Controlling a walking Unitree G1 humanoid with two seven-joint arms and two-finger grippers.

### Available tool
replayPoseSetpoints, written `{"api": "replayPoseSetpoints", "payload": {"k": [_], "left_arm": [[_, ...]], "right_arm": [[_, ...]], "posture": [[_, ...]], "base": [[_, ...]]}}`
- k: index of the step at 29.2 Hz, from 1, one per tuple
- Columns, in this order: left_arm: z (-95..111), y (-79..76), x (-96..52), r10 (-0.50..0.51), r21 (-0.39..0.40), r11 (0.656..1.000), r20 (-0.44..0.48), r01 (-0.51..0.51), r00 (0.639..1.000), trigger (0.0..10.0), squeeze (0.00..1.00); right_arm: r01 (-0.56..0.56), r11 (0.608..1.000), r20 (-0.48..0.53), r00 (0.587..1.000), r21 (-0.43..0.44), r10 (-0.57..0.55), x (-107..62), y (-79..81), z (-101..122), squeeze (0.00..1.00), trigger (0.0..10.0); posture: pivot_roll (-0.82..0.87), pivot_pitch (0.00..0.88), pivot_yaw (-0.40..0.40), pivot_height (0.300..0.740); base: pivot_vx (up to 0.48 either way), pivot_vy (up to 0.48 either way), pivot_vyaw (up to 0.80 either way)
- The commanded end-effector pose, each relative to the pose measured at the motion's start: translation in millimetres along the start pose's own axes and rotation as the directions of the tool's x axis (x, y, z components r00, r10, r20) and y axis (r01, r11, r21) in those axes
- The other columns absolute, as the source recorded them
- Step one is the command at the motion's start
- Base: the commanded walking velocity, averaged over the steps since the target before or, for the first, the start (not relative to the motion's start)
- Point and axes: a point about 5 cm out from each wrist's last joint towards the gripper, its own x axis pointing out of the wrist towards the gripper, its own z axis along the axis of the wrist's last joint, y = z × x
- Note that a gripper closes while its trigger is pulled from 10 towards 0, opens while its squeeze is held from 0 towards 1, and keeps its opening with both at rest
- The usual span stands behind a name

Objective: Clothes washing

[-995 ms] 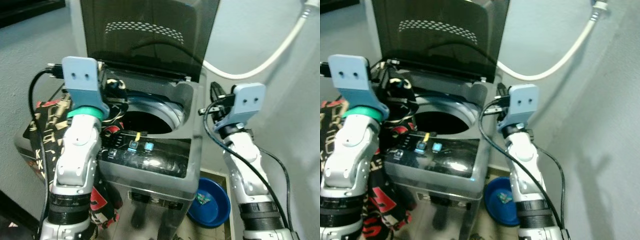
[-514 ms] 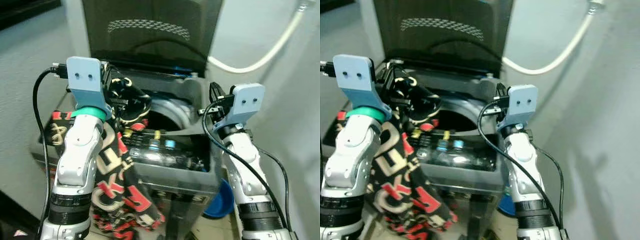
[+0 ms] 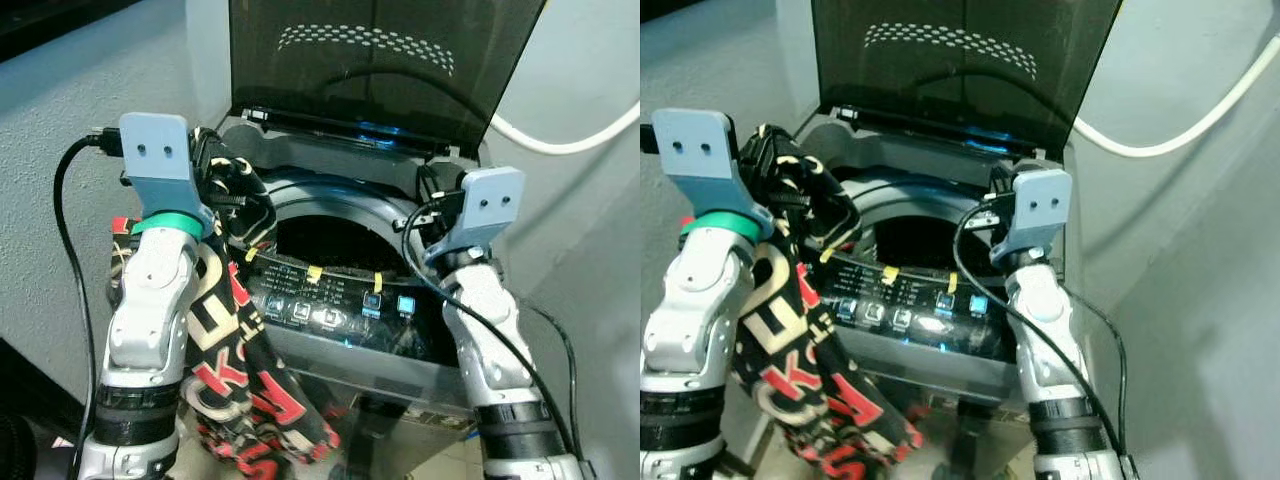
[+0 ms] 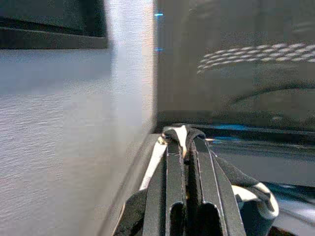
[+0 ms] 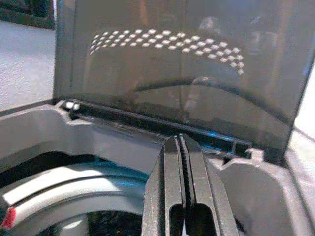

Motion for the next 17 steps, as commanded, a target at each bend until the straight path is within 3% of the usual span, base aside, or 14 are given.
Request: {"api": "replayPoseSetpoints", "payload": {"k": [1, 14, 17], "left_arm": [[-1.1, 2.0, 1.4, 0.003, 0.028, 1.000, -0.009, -0.002, 1.000, 10.0, 0.00], [-2.3, 0.7, 1.7, -0.008, 0.030, 1.000, -0.020, 0.009, 1.000, 10.0, 0.00], [1.2, -0.8, 4.1, -0.059, 0.062, 0.996, 0.002, 0.059, 0.998, 10.0, 0.00]], "right_arm": [[0.005, 1.000, 0.001, 1.000, 0.007, -0.005, -1.0, 1.5, -0.8, 0.00, 10.0], [0.009, 1.000, 0.001, 1.000, 0.007, -0.009, -1.6, 1.4, -1.3, 0.00, 10.0], [0.008, 1.000, 0.012, 1.000, -0.019, -0.007, -1.3, 0.8, 0.6, 0.00, 10.0]], "posture": [[0.11, 0.000, 0.013, 0.740], [0.12, 0.000, 0.015, 0.740], [0.11, 0.000, 0.014, 0.740]], "base": [[0.000, 0.000, 0.00], [0.000, 0.000, 0.00], [0.000, 0.000, 0.00]]}}
